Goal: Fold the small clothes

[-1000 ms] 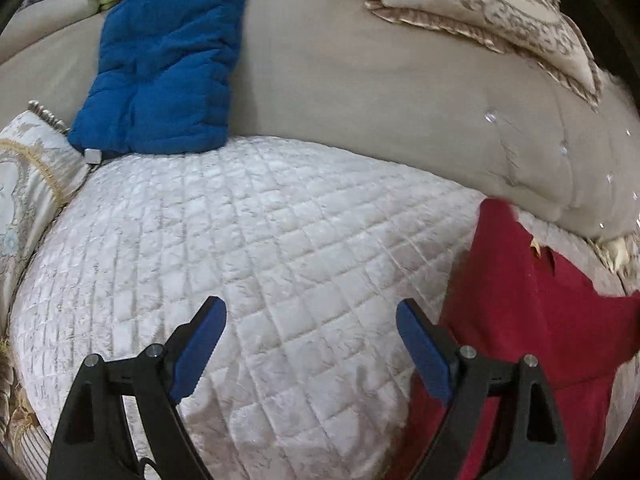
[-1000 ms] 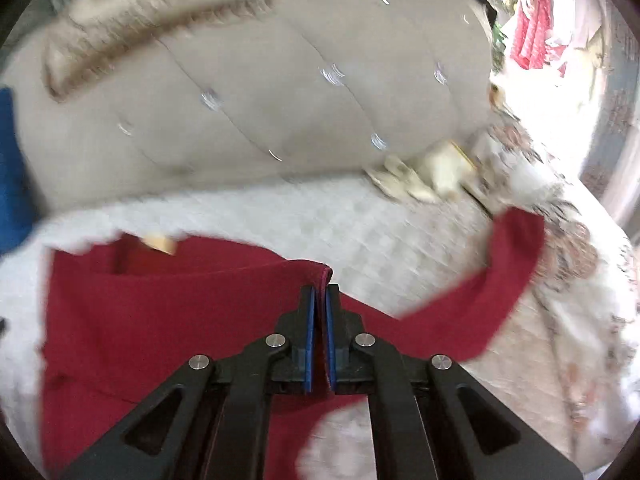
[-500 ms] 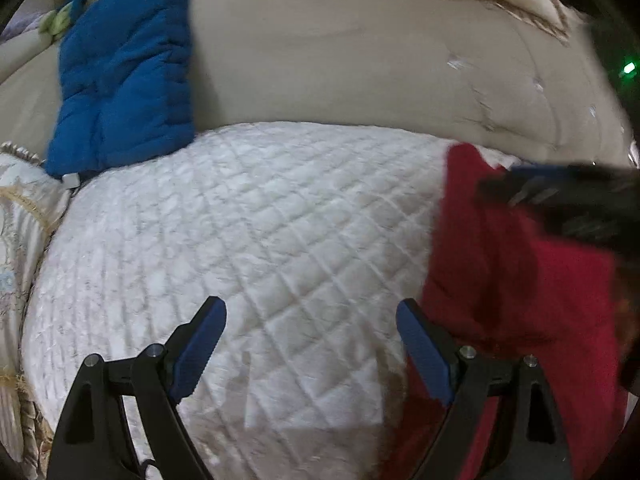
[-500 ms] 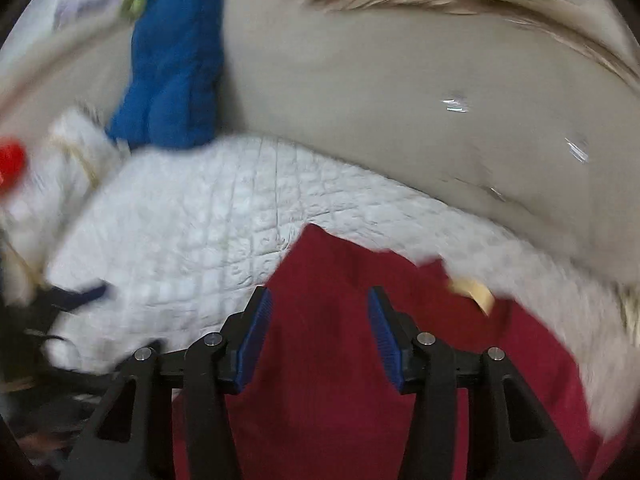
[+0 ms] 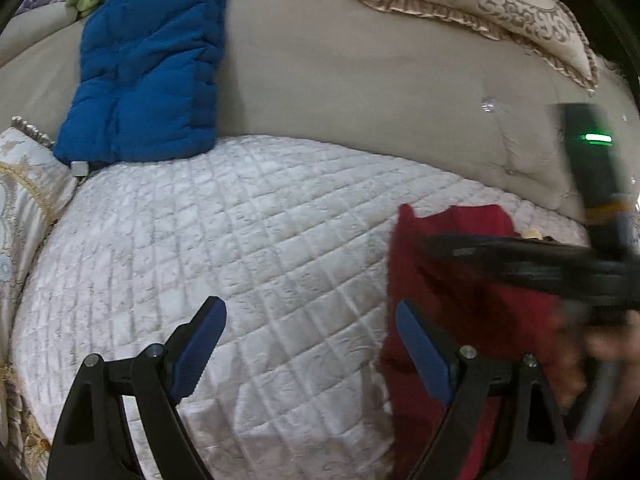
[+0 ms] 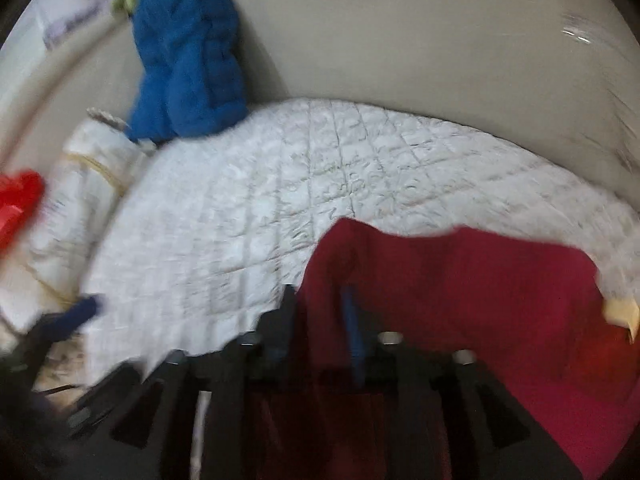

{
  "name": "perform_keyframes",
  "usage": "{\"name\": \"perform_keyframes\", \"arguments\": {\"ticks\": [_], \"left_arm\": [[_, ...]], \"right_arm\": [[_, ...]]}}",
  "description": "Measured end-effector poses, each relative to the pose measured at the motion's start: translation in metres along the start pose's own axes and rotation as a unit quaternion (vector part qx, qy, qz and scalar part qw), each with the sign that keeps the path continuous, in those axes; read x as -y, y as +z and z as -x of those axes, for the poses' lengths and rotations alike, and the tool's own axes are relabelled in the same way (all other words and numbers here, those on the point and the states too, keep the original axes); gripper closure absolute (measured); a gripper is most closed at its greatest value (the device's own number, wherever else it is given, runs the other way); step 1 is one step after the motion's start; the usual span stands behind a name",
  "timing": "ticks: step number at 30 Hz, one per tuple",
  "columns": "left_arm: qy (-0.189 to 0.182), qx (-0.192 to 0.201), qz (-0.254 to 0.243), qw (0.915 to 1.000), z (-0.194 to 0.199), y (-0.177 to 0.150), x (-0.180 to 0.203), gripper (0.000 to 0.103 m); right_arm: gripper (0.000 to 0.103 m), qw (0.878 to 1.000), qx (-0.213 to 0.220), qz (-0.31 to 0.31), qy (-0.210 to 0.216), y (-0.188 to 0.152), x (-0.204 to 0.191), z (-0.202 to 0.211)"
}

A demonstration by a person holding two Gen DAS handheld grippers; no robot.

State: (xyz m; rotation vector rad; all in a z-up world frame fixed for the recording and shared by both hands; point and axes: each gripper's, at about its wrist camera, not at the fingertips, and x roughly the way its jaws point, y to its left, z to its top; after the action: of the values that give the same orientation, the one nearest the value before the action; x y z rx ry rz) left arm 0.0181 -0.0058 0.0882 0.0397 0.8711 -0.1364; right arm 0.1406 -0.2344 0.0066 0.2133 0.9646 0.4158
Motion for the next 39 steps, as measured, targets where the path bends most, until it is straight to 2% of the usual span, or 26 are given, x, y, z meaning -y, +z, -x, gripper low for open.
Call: {"name": "perform_keyframes", "arguments": {"ticks": [1,2,4,6,9,10,11,12,13,14,16,19,20,21,22,23,26,28,31,32,34,35,37,38,39], "left_arm": [[-0.009,0.002,0.001,1.0000,0.000,0.001,0.005,0.013],[-0.019,0.004,0.002,0.9998,-0.001,0.001,0.008,0.013],[-0.030,0.002,0.000,0.9995,-0.006,0.000,0.019,0.012],[-0.020,-0.020,-0.013,0.9995,-0.022,-0.003,0.029,0.012],[0.022,-0.073,-0.035,0.9965,-0.053,-0.014,0.040,0.012],[0.024,-0.079,-0.034,0.9960,-0.058,-0.017,0.040,0.012],[0.021,-0.077,-0.027,0.9965,-0.058,-0.019,0.039,0.012],[0.020,-0.073,-0.021,0.9969,-0.055,-0.019,0.038,0.012],[0.019,-0.070,-0.019,0.9972,-0.053,-0.018,0.037,0.012],[0.020,-0.067,-0.021,0.9974,-0.051,-0.017,0.038,0.012],[0.025,-0.068,-0.027,0.9970,-0.054,-0.019,0.040,0.012],[0.026,-0.071,-0.026,0.9968,-0.057,-0.020,0.041,0.012],[0.027,-0.071,-0.027,0.9967,-0.057,-0.020,0.041,0.011],[0.028,-0.071,-0.027,0.9967,-0.057,-0.019,0.041,0.011],[0.028,-0.071,-0.027,0.9967,-0.057,-0.019,0.040,0.011],[0.027,-0.073,-0.024,0.9967,-0.058,-0.019,0.040,0.010],[0.020,-0.078,-0.017,0.9966,-0.058,-0.018,0.039,0.008],[0.018,-0.081,-0.017,0.9964,-0.063,-0.018,0.038,0.006],[0.021,-0.079,-0.017,0.9965,-0.063,-0.019,0.039,0.006],[0.020,-0.078,-0.018,0.9966,-0.061,-0.019,0.039,0.006],[0.021,-0.079,-0.014,0.9966,-0.059,-0.020,0.038,0.006],[0.019,-0.078,-0.010,0.9967,-0.058,-0.020,0.037,0.006],[0.021,-0.078,-0.013,0.9967,-0.058,-0.020,0.038,0.006],[0.023,-0.079,-0.016,0.9965,-0.058,-0.021,0.039,0.006],[0.023,-0.080,-0.017,0.9964,-0.059,-0.022,0.039,0.006]], "right_arm": [[0.086,1.000,0.027,-0.014,0.001,-0.009,0.011,0.029],[0.086,0.999,0.040,-0.022,-0.019,-0.010,0.014,0.043],[0.086,0.992,0.059,-0.040,-0.099,-0.029,0.034,0.082],[0.086,0.983,0.071,-0.059,-0.161,-0.057,0.054,0.113],[0.086,0.964,0.032,-0.077,-0.251,-0.096,0.085,0.122],[0.086,0.960,0.012,-0.084,-0.269,-0.106,0.096,0.123],[0.086,0.958,-0.001,-0.096,-0.269,-0.117,0.107,0.129],[0.086,0.961,0.013,-0.106,-0.255,-0.122,0.112,0.140],[0.086,0.961,0.039,-0.118,-0.245,-0.126,0.116,0.154],[0.085,0.957,0.071,-0.131,-0.250,-0.129,0.120,0.172],[0.080,0.947,0.095,-0.133,-0.276,-0.125,0.126,0.186],[0.077,0.930,0.089,-0.130,-0.332,-0.112,0.141,0.179],[0.077,0.928,0.081,-0.134,-0.338,-0.110,0.155,0.178],[0.081,0.933,0.069,-0.138,-0.326,-0.106,0.161,0.172],[0.103,0.941,0.054,-0.142,-0.304,-0.106,0.166,0.164],[0.103,0.941,0.044,-0.146,-0.303,-0.108,0.168,0.162],[0.103,0.937,0.100,-0.145,-0.302,-0.119,0.158,0.189],[0.103,0.930,0.113,-0.162,-0.310,-0.123,0.158,0.201],[0.103,0.927,0.068,-0.188,-0.317,-0.125,0.176,0.188],[0.103,0.922,0.066,-0.201,-0.326,-0.127,0.179,0.187],[0.099,0.915,0.097,-0.208,-0.332,-0.130,0.170,0.202],[0.098,0.916,0.117,-0.204,-0.325,-0.129,0.162,0.207],[0.098,0.936,0.132,-0.183,-0.271,-0.121,0.142,0.205],[0.098,0.953,0.127,-0.161,-0.222,-0.111,0.128,0.194],[0.098,0.964,0.121,-0.140,-0.192,-0.102,0.117,0.183]]}}
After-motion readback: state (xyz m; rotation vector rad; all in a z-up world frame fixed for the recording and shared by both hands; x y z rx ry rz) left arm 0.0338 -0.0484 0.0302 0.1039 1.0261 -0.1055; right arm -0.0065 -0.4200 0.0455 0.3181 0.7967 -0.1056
